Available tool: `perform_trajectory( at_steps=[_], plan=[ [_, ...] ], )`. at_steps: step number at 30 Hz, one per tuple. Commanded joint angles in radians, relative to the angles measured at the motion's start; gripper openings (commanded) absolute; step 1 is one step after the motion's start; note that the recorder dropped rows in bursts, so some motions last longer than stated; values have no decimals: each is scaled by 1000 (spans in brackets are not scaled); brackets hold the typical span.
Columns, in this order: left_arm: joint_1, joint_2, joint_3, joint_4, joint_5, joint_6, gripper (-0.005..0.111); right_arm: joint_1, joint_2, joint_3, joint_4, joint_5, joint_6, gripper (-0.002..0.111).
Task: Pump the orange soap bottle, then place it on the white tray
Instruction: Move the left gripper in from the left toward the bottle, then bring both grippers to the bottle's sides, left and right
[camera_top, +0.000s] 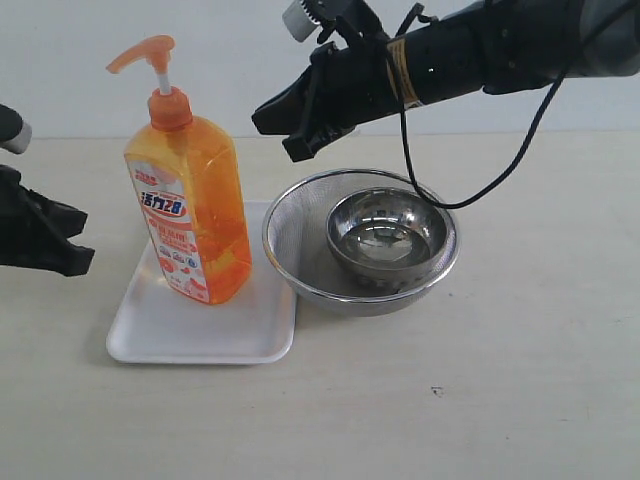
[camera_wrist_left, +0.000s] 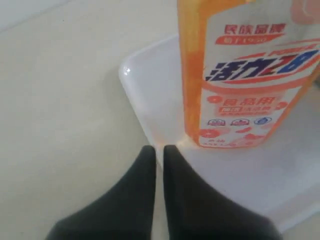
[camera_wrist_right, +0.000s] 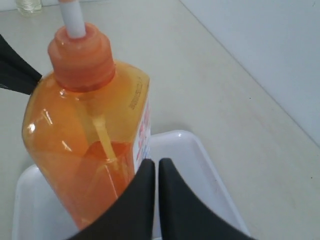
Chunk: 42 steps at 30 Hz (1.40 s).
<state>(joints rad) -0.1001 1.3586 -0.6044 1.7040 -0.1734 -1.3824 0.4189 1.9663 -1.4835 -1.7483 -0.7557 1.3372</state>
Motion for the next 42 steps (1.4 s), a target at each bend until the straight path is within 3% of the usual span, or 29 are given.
perform_trajectory(
  at_steps=[1, 2, 3, 6, 19, 42],
  plan=[
    [121, 57, 6, -489, -328, 509, 5, 0, 6, -2, 4, 22, -12, 0],
    [170, 92, 30, -640, -481, 637, 5, 0, 14, -2, 4, 20, -12, 0],
    [193, 111, 39, -670, -537, 657, 5, 0, 22, -2, 4, 13, -12, 0],
    [245, 138, 72, -563, -554, 660, 5, 0, 44, -2, 4, 13, -17, 0],
    [256, 299, 90, -590, -834, 749, 5, 0, 81, -2, 4, 19, -61, 0],
    [256, 316, 90, -675, -814, 781, 5, 54, 81, -2, 44, 31, -114, 0]
  ],
)
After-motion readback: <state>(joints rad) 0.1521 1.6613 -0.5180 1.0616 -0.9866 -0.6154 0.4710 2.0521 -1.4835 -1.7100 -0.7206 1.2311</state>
